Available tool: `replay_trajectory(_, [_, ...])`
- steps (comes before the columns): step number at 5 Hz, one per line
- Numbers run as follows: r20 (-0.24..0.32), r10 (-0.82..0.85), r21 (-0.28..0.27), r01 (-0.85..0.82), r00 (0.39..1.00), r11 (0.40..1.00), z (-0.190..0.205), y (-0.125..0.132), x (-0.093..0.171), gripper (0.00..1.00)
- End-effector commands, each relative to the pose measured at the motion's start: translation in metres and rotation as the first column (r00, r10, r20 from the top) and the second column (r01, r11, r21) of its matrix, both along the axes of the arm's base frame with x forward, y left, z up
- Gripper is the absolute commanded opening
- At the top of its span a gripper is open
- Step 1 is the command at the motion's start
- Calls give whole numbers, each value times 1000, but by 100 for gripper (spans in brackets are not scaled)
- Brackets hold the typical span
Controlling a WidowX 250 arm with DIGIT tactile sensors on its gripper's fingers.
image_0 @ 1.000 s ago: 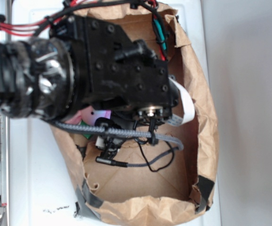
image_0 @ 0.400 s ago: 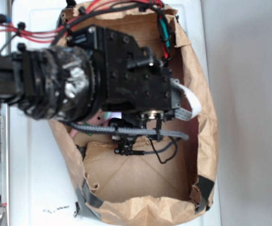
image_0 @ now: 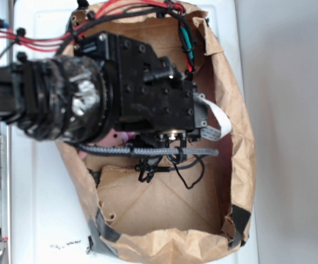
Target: Grab the pink bunny.
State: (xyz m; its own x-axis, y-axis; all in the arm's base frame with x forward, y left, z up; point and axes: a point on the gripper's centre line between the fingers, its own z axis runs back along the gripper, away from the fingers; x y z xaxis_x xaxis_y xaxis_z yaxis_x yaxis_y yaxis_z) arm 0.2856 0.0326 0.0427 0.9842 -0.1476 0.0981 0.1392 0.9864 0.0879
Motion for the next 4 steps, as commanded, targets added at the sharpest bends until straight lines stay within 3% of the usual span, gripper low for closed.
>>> replay_trajectory(1, [61,57,6,-57,997,998,57,15,0,0])
replay_trajectory(2, [106,93,-24,-91,990,996,94,17,-7,0])
replay_trajectory(4, [154,106,-130,-87,982,988,132,16,-5,0])
